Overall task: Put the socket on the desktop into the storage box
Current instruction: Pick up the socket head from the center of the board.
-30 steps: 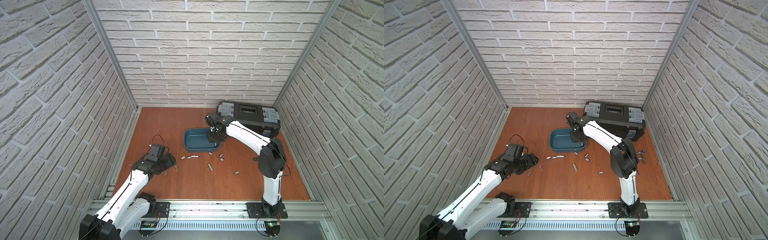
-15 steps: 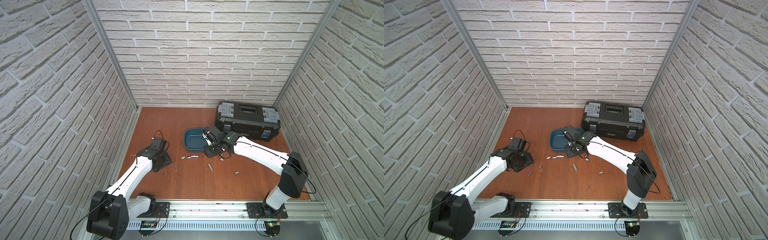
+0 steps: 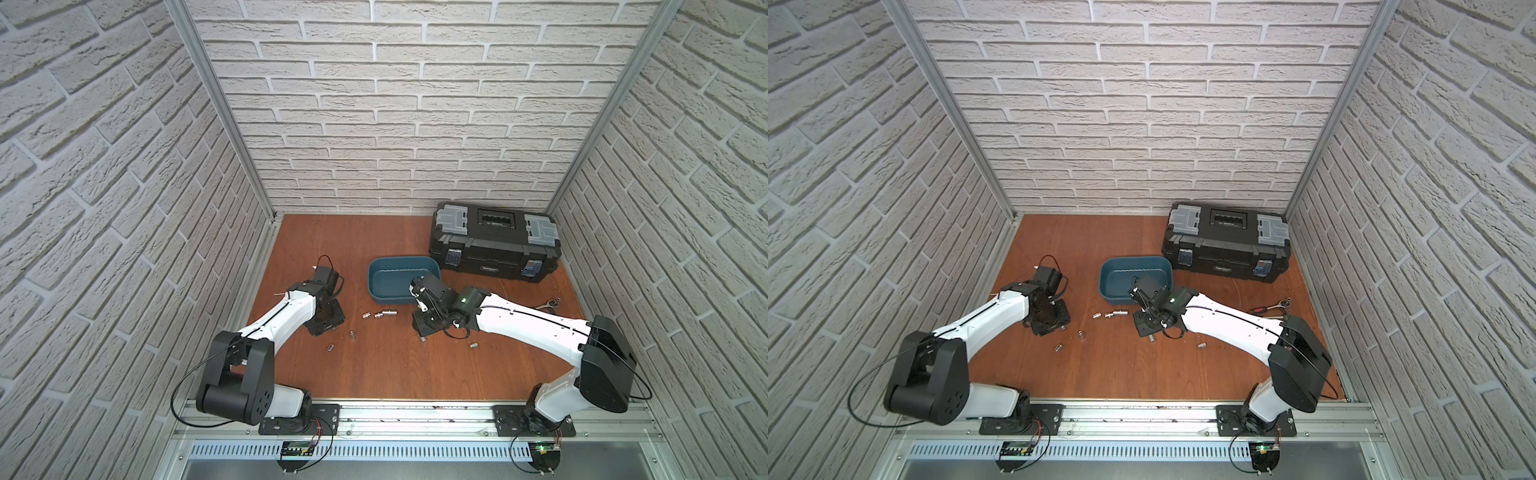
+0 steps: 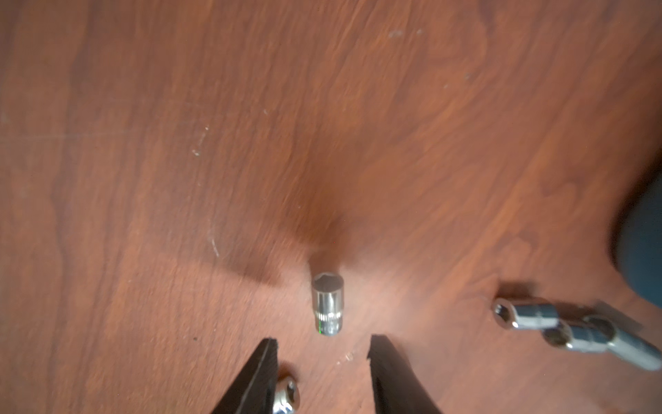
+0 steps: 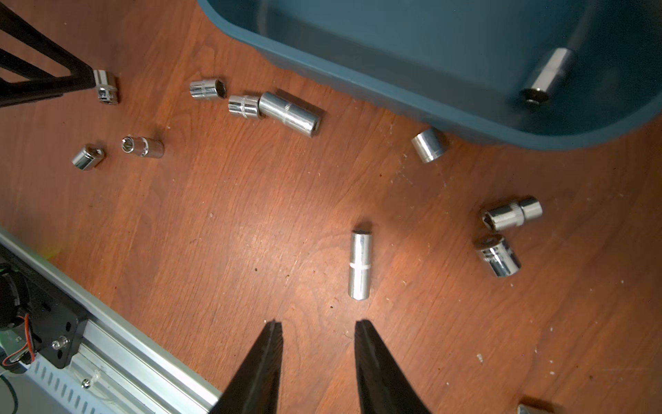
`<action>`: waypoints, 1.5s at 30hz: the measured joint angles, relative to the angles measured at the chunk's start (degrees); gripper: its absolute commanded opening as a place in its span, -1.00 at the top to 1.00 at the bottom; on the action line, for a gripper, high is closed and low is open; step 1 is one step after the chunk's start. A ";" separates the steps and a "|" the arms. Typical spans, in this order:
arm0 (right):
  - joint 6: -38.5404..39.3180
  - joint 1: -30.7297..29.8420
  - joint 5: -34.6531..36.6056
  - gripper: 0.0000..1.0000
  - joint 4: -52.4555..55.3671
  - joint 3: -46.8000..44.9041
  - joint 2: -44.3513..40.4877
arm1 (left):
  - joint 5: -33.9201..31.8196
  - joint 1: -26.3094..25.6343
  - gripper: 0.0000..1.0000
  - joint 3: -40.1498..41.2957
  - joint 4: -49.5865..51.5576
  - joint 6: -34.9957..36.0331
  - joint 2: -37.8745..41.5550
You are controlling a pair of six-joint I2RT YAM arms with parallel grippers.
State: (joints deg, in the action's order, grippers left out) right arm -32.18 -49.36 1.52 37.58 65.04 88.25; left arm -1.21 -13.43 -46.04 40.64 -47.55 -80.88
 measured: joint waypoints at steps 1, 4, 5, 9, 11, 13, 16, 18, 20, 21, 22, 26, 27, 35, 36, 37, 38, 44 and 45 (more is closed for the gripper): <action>-0.28 -0.13 0.11 0.21 -0.11 -0.13 -0.17 | 0.00 0.00 0.08 0.00 -0.20 0.00 -0.50; -0.85 -0.44 0.33 0.21 -0.48 -0.13 -0.63 | 0.00 0.00 0.13 0.00 -0.57 0.04 -1.44; -1.11 -0.52 0.44 0.21 -0.66 -0.13 -0.74 | 0.00 0.00 0.14 0.00 -0.72 0.15 -1.60; -1.95 -0.81 0.66 0.21 -1.01 -0.13 -0.81 | -0.02 0.00 0.19 0.00 -1.68 0.37 -2.27; -2.14 -0.96 0.81 0.21 -1.07 -0.13 -0.81 | -0.04 0.00 0.23 0.00 -2.08 0.44 -2.86; -2.36 -1.16 0.90 0.21 -1.16 -0.13 -0.81 | -0.02 0.00 0.24 0.00 -2.34 0.46 -3.50; -2.67 -1.49 1.03 0.21 -1.40 -0.13 -0.81 | -0.04 0.00 0.30 0.00 -2.82 0.55 -4.39; -2.95 -1.62 1.03 0.21 -1.40 -0.13 -0.81 | -0.04 0.00 0.34 0.00 -3.06 0.63 -4.85; -3.04 -1.73 1.09 0.21 -1.40 -0.13 -0.76 | -0.07 0.04 0.41 0.00 -3.32 0.87 -5.25; -3.04 -1.77 1.18 0.21 -1.38 -0.13 -0.76 | -0.07 0.11 0.43 0.00 -3.43 0.98 -5.40; -3.06 -1.79 1.25 0.21 -1.38 -0.13 -0.74 | -0.07 0.22 0.45 0.00 -3.50 1.05 -5.62; -3.21 -1.81 1.60 0.21 -1.38 -0.13 -0.74 | -0.04 0.31 0.63 -0.09 -3.82 1.46 -6.47; -3.21 -1.81 1.68 0.21 -1.38 -0.13 -0.76 | -0.04 0.31 0.67 -0.09 -4.02 1.44 -6.47; -3.26 -1.81 1.90 0.21 -1.38 -0.13 -0.74 | 0.17 0.33 0.87 -0.11 -5.01 1.55 -6.47; -3.26 -1.81 1.90 0.21 -1.38 -0.13 -0.74 | 0.24 0.33 0.89 -0.11 -5.05 1.57 -6.47; -3.26 -1.81 1.90 0.20 -1.40 -0.13 -0.74 | 0.42 0.33 0.90 -0.11 -5.07 1.60 -6.47; -3.26 -1.81 1.90 0.20 -1.40 -0.13 -0.74 | 0.52 0.35 0.91 -0.11 -5.07 1.66 -6.47; -3.21 -1.84 1.64 0.20 -1.88 -0.07 -0.72 | 1.40 0.50 0.91 -1.09 -4.61 1.95 -5.88; -3.21 -1.86 1.60 0.20 -1.95 -0.02 -0.70 | 1.55 0.55 0.91 -1.46 -4.42 1.95 -5.60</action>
State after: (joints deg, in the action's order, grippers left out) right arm -35.40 -51.22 3.11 35.64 65.01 87.55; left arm 0.34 -12.88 -47.51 36.23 -45.60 -86.48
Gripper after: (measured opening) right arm 0.400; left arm 0.200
